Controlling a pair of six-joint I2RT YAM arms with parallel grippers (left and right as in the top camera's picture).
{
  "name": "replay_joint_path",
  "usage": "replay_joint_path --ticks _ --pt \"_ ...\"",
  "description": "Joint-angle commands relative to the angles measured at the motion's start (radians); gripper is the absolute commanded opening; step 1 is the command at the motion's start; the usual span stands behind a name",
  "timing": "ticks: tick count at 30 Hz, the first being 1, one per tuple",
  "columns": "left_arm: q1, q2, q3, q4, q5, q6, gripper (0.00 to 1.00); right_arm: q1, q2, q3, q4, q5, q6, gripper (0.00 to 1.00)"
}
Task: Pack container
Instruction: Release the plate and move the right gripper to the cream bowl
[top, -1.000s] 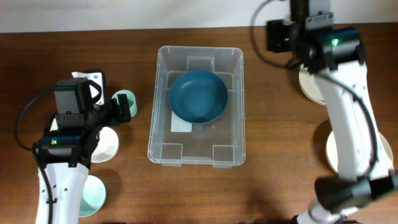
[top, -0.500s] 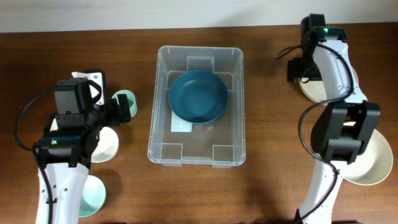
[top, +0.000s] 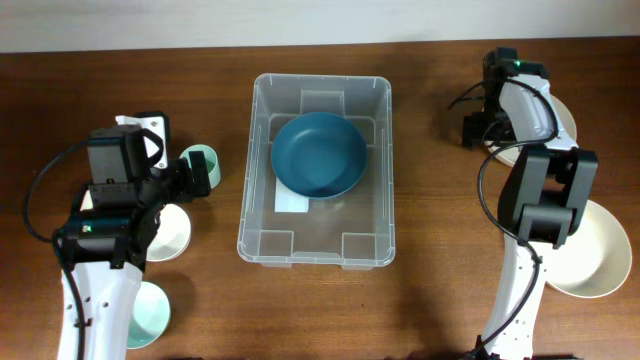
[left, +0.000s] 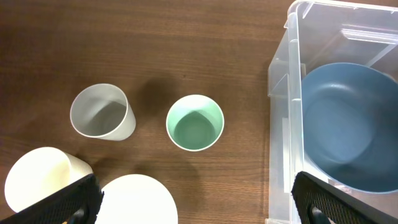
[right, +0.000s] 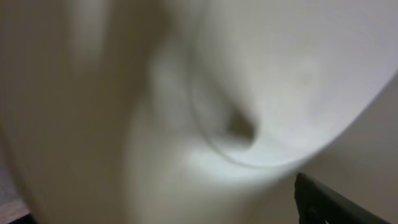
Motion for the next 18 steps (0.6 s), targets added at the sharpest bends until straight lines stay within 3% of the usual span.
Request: replay_joint_path --ticks 1,4,6,12,15,18 --pt "0.005 0.000 0.019 -0.001 -0.006 -0.009 0.99 0.001 0.021 0.004 0.021 0.012 0.007 0.89" --pt "0.005 0.000 0.019 -0.001 -0.006 -0.009 0.99 0.001 0.022 0.004 0.035 0.011 0.007 0.75" --pt "0.005 0.000 0.019 -0.001 -0.006 -0.009 0.99 0.001 0.022 0.004 0.040 0.012 0.007 0.59" --pt "0.005 0.000 0.019 -0.001 -0.006 -0.009 0.99 0.001 0.022 0.004 0.040 0.012 0.007 0.41" --pt "0.005 0.000 0.019 -0.001 -0.006 -0.009 0.99 0.001 0.022 0.004 0.043 0.012 0.007 0.27" --pt "0.005 0.000 0.019 -0.001 -0.006 -0.009 0.99 0.001 0.022 0.004 0.047 0.012 0.007 0.22"
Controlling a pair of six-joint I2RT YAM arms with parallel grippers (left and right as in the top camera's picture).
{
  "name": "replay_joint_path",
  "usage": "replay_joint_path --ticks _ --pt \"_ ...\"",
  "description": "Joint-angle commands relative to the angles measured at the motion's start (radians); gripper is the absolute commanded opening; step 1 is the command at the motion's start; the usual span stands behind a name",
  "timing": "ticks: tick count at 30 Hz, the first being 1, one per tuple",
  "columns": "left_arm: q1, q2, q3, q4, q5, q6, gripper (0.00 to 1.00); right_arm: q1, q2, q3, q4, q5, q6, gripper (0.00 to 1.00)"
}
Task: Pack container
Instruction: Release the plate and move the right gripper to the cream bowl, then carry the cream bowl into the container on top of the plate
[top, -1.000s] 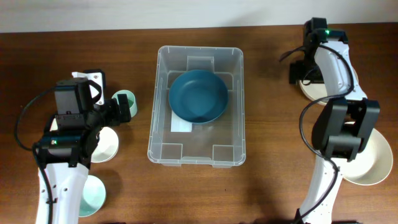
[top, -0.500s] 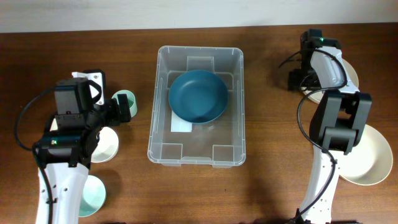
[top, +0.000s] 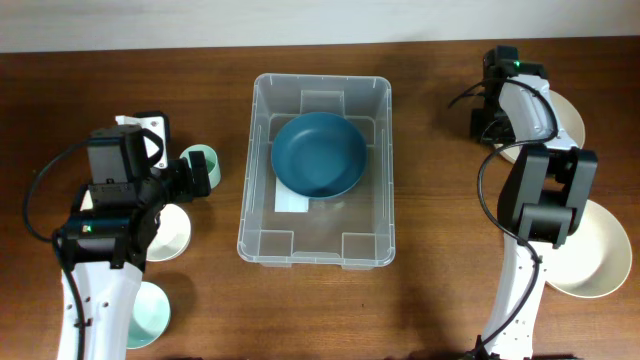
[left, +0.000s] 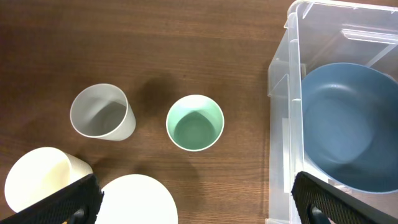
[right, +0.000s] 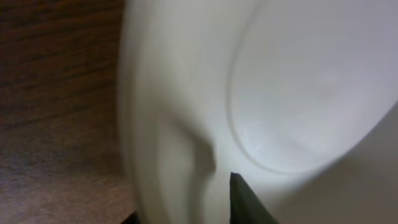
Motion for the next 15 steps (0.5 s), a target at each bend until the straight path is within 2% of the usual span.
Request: replay_joint_path --ticks 1,4,15 --pt "0.005 0.000 0.019 -0.001 -0.006 -0.009 0.99 0.001 0.020 0.004 0.006 0.012 0.005 0.20" --pt "0.005 0.000 0.019 -0.001 -0.006 -0.009 0.99 0.001 0.020 0.004 0.010 0.012 0.005 0.04" --pt "0.005 0.000 0.019 -0.001 -0.006 -0.009 0.99 0.003 -0.020 0.053 0.003 0.012 0.005 0.04"
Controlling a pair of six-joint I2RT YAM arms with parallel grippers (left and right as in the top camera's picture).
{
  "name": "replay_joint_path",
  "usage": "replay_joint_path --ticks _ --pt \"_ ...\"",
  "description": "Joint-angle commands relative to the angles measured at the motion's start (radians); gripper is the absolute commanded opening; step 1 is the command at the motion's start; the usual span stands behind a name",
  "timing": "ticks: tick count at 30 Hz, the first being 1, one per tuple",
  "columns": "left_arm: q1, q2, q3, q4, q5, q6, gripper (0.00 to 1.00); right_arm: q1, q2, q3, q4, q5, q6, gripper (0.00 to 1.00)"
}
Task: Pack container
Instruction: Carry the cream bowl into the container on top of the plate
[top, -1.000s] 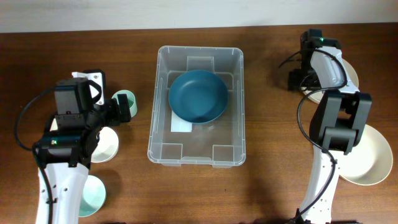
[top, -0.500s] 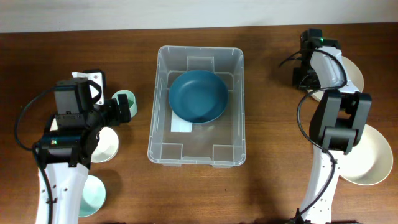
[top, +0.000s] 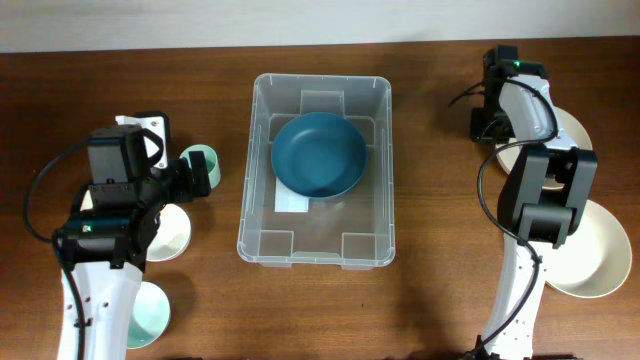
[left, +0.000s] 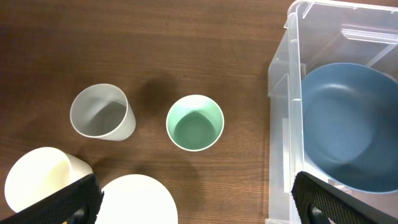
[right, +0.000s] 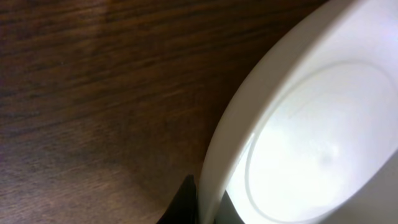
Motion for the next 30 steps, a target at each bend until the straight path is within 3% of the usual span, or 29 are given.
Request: replay_joint_path --ticks 1,12,20,30 --pt "0.005 0.000 0.019 -0.001 -0.006 -0.009 0.99 0.004 -0.032 0.063 -0.010 0.010 0.002 0.04" --pt "0.005 0.000 0.019 -0.001 -0.007 -0.009 0.99 0.143 -0.289 0.279 -0.156 -0.126 -0.153 0.04" --pt "0.005 0.000 0.019 -0.001 -0.007 -0.009 1.00 0.419 -0.428 0.279 -0.183 -0.130 -0.257 0.04" --pt "0.005 0.000 0.019 -0.001 -0.007 -0.009 0.99 0.797 -0.364 0.262 -0.195 -0.129 -0.291 0.04"
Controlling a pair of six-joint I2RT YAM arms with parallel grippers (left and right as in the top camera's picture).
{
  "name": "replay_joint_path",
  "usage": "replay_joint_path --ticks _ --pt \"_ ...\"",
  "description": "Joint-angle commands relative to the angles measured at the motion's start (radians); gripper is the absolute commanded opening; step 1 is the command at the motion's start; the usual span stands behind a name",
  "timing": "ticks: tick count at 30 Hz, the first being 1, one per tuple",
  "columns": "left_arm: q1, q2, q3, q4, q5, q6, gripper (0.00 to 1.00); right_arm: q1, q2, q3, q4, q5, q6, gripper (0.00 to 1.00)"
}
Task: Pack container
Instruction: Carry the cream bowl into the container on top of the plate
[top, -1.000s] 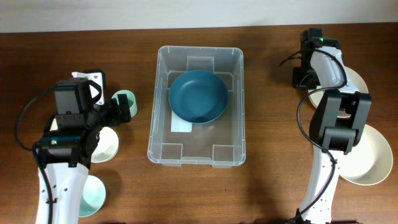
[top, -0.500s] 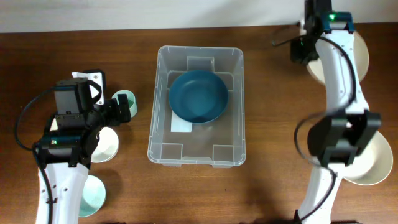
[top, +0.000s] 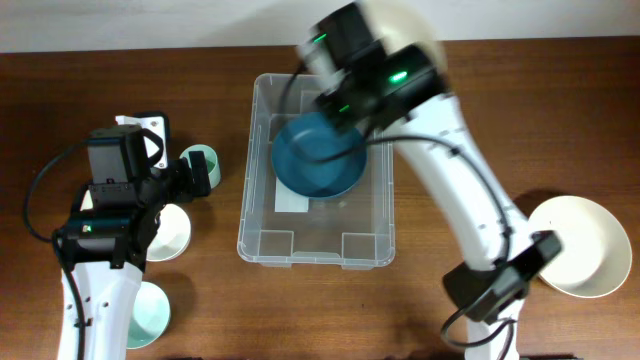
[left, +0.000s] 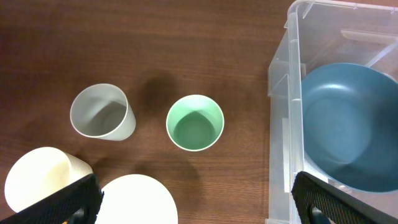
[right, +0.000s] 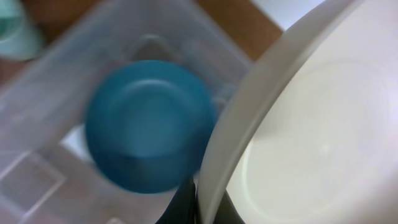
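The clear plastic container (top: 262, 200) stands mid-table with a blue bowl (top: 320, 155) inside, which also shows as the blue bowl (right: 149, 124) in the right wrist view. My right gripper (right: 202, 193) is shut on the rim of a white bowl (right: 305, 130). In the blurred overhead view that gripper (top: 365, 38) holds the white bowl (top: 405, 22) over the container's back edge. My left gripper (left: 196, 208) is open, fingers wide apart, above the table beside a mint cup (left: 194, 122).
Left of the container stand a grey cup (left: 102, 112), a cream cup (left: 37, 180) and a white bowl (left: 140, 199). A mint bowl (top: 145, 312) sits near the front left. Another white bowl (top: 585, 245) rests at the right.
My right arm has gone from the table's back right to over the container, with the white bowl lifted off the table in its grip. The left arm has not moved.
My right gripper was down at the white bowl on the back right of the table, very close to it. Then it sat at the bowl's edge, then clamped on the rim. Now the bowl hangs over the container. The left arm stayed still throughout.
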Motion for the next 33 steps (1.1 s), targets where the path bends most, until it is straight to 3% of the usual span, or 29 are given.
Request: replay_joint_path --ticks 1,12,22,26,28,33 --pt "0.005 0.000 0.019 -0.001 -0.006 -0.009 0.99 0.095 0.045 -0.019 0.005 0.004 -0.021 0.04" --pt "0.005 0.000 0.018 -0.020 -0.007 -0.009 1.00 0.134 0.198 -0.134 0.068 0.003 -0.016 0.04" --pt "0.005 0.000 0.018 -0.023 -0.007 -0.009 0.99 0.135 0.219 -0.153 0.118 0.003 -0.029 0.04" --pt "0.005 0.000 0.018 -0.023 -0.007 -0.009 0.99 0.135 0.216 -0.153 0.116 0.003 -0.028 0.14" --pt "0.005 0.000 0.018 -0.023 -0.006 -0.009 0.99 0.135 0.212 -0.152 0.113 0.003 -0.028 0.30" --pt "0.005 0.000 0.018 -0.023 -0.006 -0.009 0.99 0.135 0.183 -0.152 0.101 0.003 -0.026 0.32"
